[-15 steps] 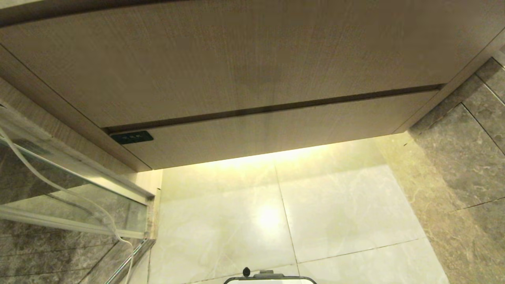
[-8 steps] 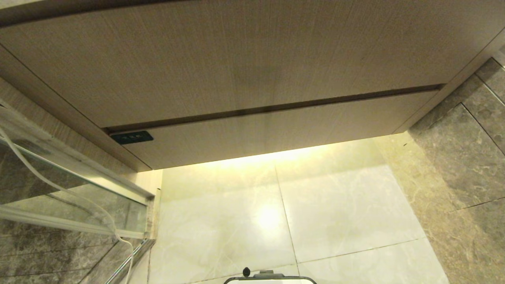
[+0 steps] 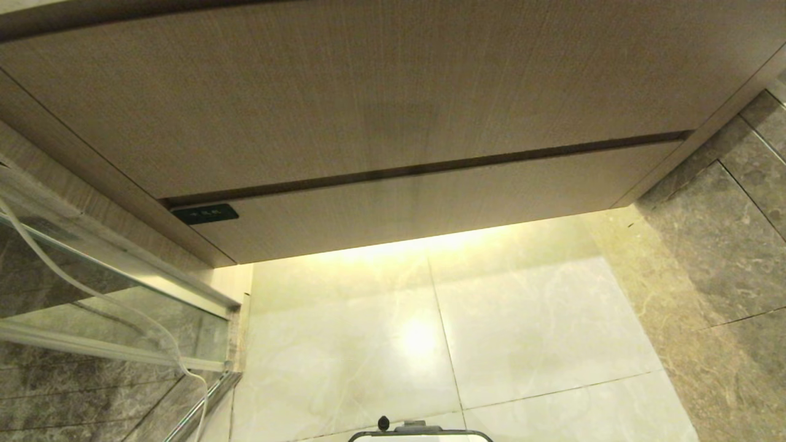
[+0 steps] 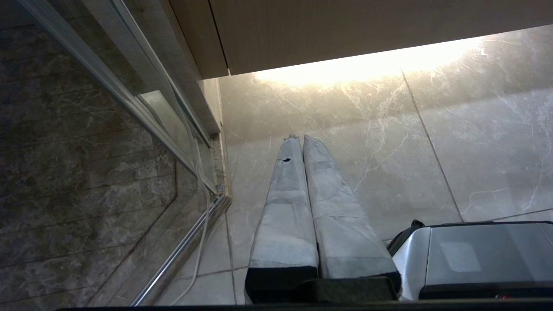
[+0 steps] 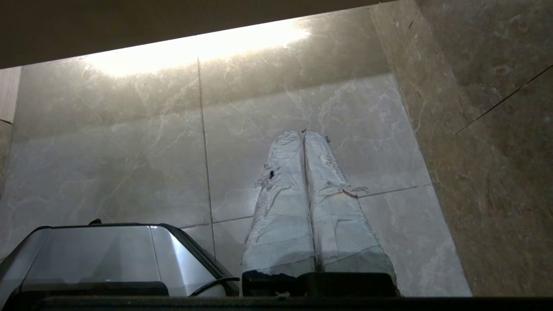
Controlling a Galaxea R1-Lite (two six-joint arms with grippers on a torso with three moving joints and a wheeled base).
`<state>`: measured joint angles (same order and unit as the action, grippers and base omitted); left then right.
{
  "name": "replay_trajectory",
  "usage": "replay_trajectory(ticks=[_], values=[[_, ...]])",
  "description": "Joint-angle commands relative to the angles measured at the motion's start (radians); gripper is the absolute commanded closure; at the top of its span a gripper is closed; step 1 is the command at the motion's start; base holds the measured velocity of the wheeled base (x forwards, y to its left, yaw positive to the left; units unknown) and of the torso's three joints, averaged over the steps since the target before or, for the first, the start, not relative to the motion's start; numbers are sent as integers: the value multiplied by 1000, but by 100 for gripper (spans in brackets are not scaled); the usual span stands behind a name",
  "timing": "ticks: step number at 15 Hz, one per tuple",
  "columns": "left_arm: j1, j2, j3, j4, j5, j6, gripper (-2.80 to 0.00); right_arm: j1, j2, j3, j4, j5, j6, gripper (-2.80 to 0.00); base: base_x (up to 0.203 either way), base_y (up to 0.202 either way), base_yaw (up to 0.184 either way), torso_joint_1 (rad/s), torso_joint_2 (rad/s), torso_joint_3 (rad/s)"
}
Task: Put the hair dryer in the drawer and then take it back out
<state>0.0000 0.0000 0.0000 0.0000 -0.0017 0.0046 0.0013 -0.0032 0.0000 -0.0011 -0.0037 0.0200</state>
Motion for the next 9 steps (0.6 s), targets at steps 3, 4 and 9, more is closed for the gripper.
replay_trajectory(ticks=[3,4,9], values=[[0,-1,0,0,0,0,0,0,2,2,1,1,-3,0,0,0,0,0,0,0],[0,0,0,0,0,0,0,0,2,2,1,1,-3,0,0,0,0,0,0,0],[0,0,0,0,0,0,0,0,2,2,-2,-1,20,0,0,0,0,0,0,0]])
